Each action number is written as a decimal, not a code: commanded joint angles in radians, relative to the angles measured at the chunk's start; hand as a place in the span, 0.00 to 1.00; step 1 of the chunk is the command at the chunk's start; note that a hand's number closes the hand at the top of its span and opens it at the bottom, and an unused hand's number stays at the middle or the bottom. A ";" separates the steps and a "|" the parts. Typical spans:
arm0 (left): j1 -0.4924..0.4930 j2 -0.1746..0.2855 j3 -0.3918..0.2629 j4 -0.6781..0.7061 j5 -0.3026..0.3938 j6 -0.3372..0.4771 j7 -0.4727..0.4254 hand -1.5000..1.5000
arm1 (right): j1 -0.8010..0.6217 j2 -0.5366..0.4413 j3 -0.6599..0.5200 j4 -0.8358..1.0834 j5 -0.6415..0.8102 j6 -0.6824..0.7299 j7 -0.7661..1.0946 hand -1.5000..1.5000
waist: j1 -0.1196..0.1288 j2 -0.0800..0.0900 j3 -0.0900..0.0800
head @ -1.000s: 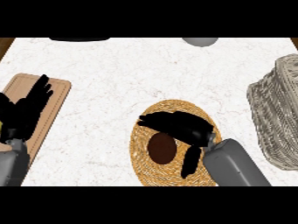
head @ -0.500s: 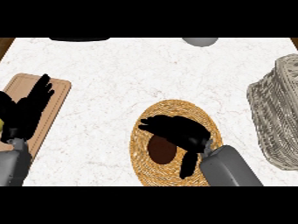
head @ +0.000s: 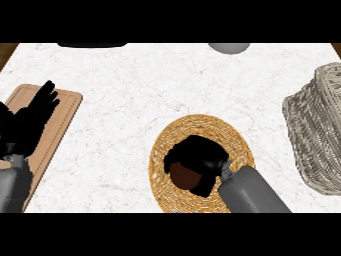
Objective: Pick the cupcake from the placemat and place it in the basket
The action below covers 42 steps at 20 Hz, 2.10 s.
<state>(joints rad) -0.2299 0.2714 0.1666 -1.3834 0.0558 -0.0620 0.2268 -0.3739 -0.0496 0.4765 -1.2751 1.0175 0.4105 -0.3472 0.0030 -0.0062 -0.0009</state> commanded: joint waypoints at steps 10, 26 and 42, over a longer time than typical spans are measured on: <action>0.082 0.024 0.063 -0.013 0.019 0.015 0.000 0.50 | 0.740 -0.165 0.082 -0.457 0.092 -0.229 0.202 1.00 | -0.108 -0.023 0.000; 0.104 0.029 0.047 -0.052 0.026 -0.021 0.004 0.50 | 1.513 -0.429 0.259 -1.162 -0.162 -0.638 -0.123 1.00 | -0.065 -0.015 0.001; 0.084 -0.001 0.002 -0.071 0.001 -0.014 0.005 0.50 | 1.678 -0.443 0.204 -1.437 -0.174 -0.837 -0.025 1.00 | -0.014 0.008 -0.004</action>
<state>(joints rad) -0.1629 0.2732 0.1838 -1.4344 0.0621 -0.0667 0.2317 1.2328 -0.4773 0.6498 -2.3726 0.8670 -0.4477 -0.4342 -0.0311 -0.0025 -0.0035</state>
